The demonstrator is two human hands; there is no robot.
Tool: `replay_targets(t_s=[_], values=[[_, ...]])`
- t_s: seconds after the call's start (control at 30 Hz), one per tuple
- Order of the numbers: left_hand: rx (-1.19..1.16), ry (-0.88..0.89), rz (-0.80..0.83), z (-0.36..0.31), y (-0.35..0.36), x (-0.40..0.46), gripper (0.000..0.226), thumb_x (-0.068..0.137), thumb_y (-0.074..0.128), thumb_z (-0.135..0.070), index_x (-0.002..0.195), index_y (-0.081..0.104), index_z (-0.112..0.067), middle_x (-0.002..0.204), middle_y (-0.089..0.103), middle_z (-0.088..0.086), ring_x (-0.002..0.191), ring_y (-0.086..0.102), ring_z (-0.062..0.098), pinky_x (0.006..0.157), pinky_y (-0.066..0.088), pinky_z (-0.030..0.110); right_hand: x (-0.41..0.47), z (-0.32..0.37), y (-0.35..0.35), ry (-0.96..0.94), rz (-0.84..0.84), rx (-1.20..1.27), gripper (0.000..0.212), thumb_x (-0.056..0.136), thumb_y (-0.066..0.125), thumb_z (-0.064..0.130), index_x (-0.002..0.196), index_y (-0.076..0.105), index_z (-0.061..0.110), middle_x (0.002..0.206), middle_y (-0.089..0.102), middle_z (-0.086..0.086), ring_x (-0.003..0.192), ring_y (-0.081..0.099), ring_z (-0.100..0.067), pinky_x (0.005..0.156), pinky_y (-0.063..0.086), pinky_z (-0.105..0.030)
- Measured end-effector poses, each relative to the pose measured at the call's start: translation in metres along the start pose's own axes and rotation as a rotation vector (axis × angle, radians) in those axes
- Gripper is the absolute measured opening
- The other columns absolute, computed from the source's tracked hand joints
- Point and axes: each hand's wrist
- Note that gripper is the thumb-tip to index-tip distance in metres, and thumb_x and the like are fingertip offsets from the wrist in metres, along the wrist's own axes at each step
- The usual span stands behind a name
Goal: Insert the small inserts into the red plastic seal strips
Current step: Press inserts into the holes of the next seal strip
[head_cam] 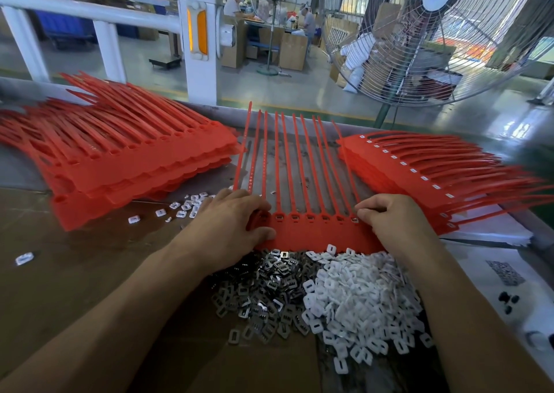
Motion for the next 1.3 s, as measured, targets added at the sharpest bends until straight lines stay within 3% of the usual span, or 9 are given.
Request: replay_targets(t_s=[0.33,0.8,0.9,0.97,1.03,1.13,1.2,1.3], values=[[-0.001,0.003,-0.002,-0.001,-0.001,-0.001,0.051,0.090,0.060,-0.060,0.136,0.053,-0.039,0.135,0.052,-0.014,0.131,0.037,0.014,0.115,0.030,0.047,0.000,0.003,0.005,-0.010,-0.036,-0.091,0.017,0.089,0.078,0.020,0.080,0.072,0.033,0.084,0.069,0.015,0.080,0.065,-0.004,0.060,0.040,-0.019],[0.002,0.008,0.005,-0.003,-0.003,-0.002,0.052,0.091,0.060,-0.059,0.137,0.052,-0.038,0.136,0.052,-0.013,0.132,0.037,0.014,0.115,0.031,0.047,-0.005,0.008,0.005,-0.049,-0.117,-0.128,0.009,0.093,0.072,0.027,0.084,0.076,0.028,0.076,0.071,0.014,0.062,0.062,0.002,0.052,0.037,-0.014],[0.000,0.009,0.001,-0.003,-0.003,-0.002,0.052,0.091,0.061,-0.059,0.137,0.053,-0.038,0.136,0.052,-0.013,0.132,0.037,0.014,0.115,0.031,0.046,-0.012,0.017,0.003,-0.110,-0.147,-0.103,0.011,0.094,0.069,0.029,0.085,0.076,0.028,0.078,0.073,0.013,0.068,0.064,0.001,0.058,0.041,-0.018],[-0.003,0.011,-0.003,-0.003,-0.003,-0.002,0.052,0.091,0.061,-0.059,0.137,0.053,-0.037,0.136,0.052,-0.013,0.132,0.037,0.014,0.115,0.031,0.046,-0.021,0.028,0.003,-0.202,-0.052,-0.029,0.010,0.094,0.071,0.032,0.086,0.077,0.032,0.082,0.073,0.021,0.079,0.065,0.006,0.065,0.041,-0.013],[-0.003,0.011,-0.001,-0.003,-0.003,-0.002,0.052,0.091,0.060,-0.059,0.137,0.053,-0.037,0.136,0.052,-0.013,0.132,0.037,0.014,0.115,0.031,0.046,-0.032,0.039,0.007,-0.319,0.155,-0.046,0.006,0.093,0.073,0.035,0.089,0.077,0.036,0.088,0.073,0.028,0.084,0.066,0.010,0.073,0.046,-0.015],[0.008,0.014,-0.008,-0.003,-0.003,-0.001,0.051,0.091,0.061,-0.057,0.137,0.053,-0.036,0.135,0.053,-0.012,0.130,0.038,0.014,0.114,0.032,0.046,-0.044,0.051,0.018,-0.442,0.422,-0.118,0.003,0.092,0.076,0.034,0.090,0.077,0.035,0.087,0.073,0.026,0.080,0.068,0.006,0.068,0.048,-0.011],[0.009,0.013,-0.010,-0.003,-0.002,-0.001,0.051,0.091,0.062,-0.056,0.138,0.053,-0.036,0.136,0.053,-0.011,0.130,0.038,0.014,0.114,0.032,0.046,-0.049,0.055,0.024,-0.462,0.510,-0.128,0.003,0.091,0.078,0.033,0.088,0.077,0.035,0.087,0.072,0.023,0.079,0.068,0.004,0.066,0.048,-0.011],[0.016,0.012,-0.014,-0.003,-0.002,-0.001,0.051,0.091,0.062,-0.055,0.138,0.053,-0.036,0.136,0.053,-0.011,0.130,0.039,0.014,0.113,0.032,0.046,-0.053,0.057,0.030,-0.480,0.507,-0.151,0.004,0.088,0.080,0.035,0.088,0.076,0.035,0.091,0.068,0.023,0.081,0.065,0.003,0.069,0.046,-0.016]])
Point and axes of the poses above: each hand's wrist, its own x-axis towards the middle knuckle, its own y-axis out of the palm, z = x × y
